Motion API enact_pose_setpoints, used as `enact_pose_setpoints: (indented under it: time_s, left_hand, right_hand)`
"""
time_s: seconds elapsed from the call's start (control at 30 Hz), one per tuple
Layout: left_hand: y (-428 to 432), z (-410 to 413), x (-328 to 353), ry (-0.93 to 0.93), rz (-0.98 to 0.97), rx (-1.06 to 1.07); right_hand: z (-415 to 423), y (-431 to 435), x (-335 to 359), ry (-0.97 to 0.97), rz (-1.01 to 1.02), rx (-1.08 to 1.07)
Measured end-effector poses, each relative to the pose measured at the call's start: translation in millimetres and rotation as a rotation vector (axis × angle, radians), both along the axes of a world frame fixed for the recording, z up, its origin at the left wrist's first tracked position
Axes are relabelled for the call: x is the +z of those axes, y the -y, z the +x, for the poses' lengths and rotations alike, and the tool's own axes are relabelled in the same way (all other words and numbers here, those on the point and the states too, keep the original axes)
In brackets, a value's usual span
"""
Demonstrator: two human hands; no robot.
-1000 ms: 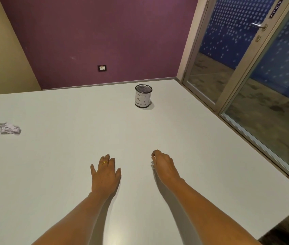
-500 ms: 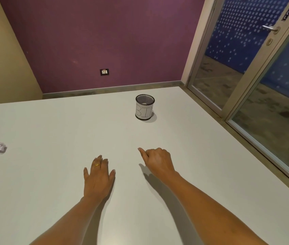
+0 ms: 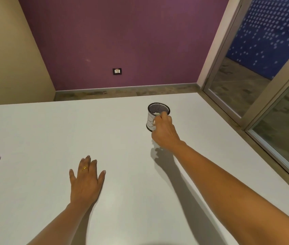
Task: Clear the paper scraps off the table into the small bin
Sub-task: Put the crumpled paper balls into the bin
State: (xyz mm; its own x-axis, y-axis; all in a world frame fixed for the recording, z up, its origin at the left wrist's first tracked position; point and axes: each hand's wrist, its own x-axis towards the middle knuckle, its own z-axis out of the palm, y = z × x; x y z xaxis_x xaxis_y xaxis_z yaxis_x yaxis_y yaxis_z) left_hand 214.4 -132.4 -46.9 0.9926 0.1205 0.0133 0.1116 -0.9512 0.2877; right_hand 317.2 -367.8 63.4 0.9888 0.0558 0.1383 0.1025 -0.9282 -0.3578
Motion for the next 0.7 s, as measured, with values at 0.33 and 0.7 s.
enact_pose_setpoints:
  time_s: [0.33, 0.7]
  left_hand:
    - [-10.8, 17.6, -6.4, 0.001, -0.045, 0.039]
    - [-10.4, 15.2, -4.9, 0.038, -0.051, 0.044]
  right_hand:
    - [75.9, 4.1, 2.4, 0.045, 0.219, -0.160]
    - [80.8, 3.8, -4.8, 0.110, 0.128, -0.206]
